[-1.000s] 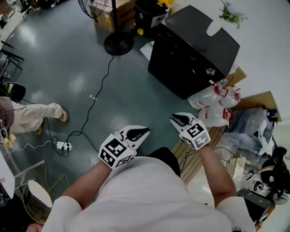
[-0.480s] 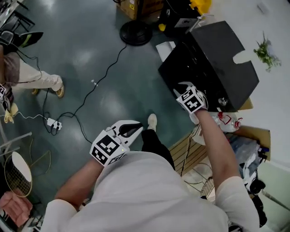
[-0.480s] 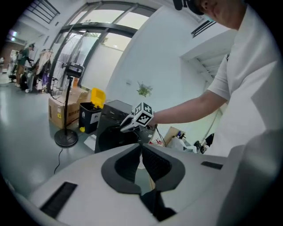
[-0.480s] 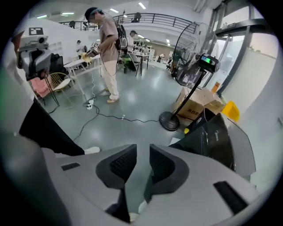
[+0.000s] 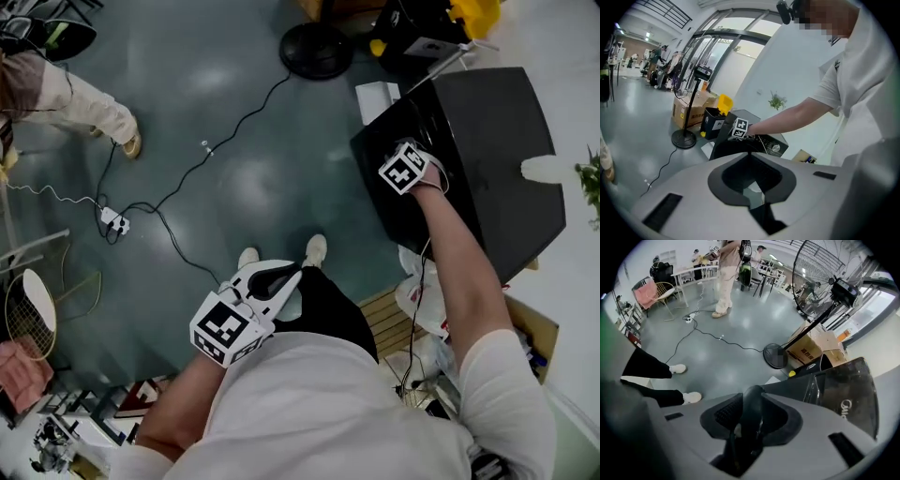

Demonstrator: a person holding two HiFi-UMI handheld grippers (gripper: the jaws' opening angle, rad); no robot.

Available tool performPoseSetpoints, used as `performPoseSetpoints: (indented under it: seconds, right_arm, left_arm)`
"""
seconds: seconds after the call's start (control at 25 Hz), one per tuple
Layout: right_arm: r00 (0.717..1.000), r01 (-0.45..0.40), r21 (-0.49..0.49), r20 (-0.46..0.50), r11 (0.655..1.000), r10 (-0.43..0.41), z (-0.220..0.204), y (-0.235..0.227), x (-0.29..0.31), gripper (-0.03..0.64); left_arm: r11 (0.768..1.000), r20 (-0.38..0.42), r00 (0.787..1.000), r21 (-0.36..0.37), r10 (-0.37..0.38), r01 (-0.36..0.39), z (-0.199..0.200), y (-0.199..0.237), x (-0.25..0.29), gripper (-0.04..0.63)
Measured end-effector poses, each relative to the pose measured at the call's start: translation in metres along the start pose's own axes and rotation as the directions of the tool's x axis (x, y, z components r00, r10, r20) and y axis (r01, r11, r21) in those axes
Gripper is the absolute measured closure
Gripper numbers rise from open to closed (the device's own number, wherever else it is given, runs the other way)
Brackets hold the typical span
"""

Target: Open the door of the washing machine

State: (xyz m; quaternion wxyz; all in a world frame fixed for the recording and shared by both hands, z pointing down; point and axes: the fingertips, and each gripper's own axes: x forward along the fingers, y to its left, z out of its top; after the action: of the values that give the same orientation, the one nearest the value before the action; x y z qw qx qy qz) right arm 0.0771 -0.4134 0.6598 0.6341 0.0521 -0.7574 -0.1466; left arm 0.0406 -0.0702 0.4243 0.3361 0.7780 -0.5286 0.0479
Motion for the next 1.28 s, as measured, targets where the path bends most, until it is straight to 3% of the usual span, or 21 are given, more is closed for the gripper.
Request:
performPoseSetpoints:
  seconds: [0.28,0.6,0.88,1.28]
  right_arm:
    - [0.992,0.009,-0.136,-0.126,0.991,-0.026,0.002,-0.025,0.069,0.474]
    - [0.940,0.018,-0.239,-0.328,0.971,-0.098,-0.017,-0.026,0.111,0.493]
    - [0.919,-0.006,-0.180,-0.388,0.984,-0.066,-0.020,-0.024,0.122,0.511]
    - [0.947,-0.066,-0.031,-0.317,0.997,0.053,-0.011,-0.012,0.119,0.534]
  left_arm:
    - [0.997,-0.014,0.999,-0.059,0.049,-0.050,-0.008,0.010,0.029,0.575]
    - [0.996,-0.062,0.996,-0.068,0.056,-0.060,-0.016,0.020,0.043,0.575]
    - [0.997,-0.080,0.996,-0.063,0.039,-0.044,-0.017,0.024,0.047,0.575]
    - [0.998,-0.079,0.997,-0.062,0.024,-0.029,-0.020,0.033,0.037,0.575]
